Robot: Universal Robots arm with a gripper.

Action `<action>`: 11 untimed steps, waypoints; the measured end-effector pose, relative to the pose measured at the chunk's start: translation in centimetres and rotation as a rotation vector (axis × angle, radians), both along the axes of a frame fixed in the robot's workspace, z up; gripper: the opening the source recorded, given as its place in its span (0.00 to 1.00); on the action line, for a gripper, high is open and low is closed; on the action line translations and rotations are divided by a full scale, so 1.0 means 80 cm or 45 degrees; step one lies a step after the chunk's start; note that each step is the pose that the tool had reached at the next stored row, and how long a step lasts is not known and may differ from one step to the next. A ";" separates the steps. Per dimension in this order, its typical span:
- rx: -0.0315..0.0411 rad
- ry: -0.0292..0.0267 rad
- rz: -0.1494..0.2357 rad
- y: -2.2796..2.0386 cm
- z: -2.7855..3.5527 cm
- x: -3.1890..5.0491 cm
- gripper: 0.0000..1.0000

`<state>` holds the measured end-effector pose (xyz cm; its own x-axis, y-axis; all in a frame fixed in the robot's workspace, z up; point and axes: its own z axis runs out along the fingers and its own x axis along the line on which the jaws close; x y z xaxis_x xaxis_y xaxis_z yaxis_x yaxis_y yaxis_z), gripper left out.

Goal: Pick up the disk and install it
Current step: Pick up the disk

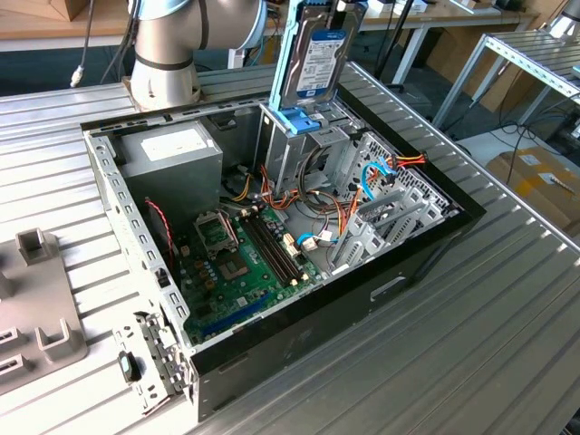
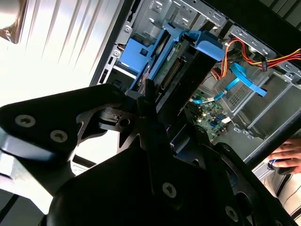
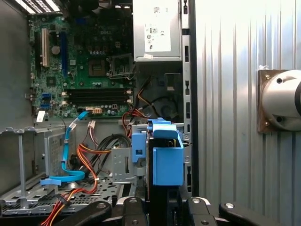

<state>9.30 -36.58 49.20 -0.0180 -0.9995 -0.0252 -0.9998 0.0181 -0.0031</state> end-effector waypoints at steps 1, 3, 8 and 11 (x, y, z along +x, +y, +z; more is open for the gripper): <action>0.0001 0.0000 0.000 -0.0004 0.0000 0.000 0.35; 0.0000 0.0000 0.000 -0.0020 0.0000 0.000 0.35; 0.0000 0.0000 0.000 -0.0050 0.0000 0.002 0.35; -0.0001 0.0000 0.000 -0.0062 0.0000 0.002 0.35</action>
<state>9.45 -37.08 49.20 -0.0180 -0.9995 -0.0252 -0.9998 0.0181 -0.0031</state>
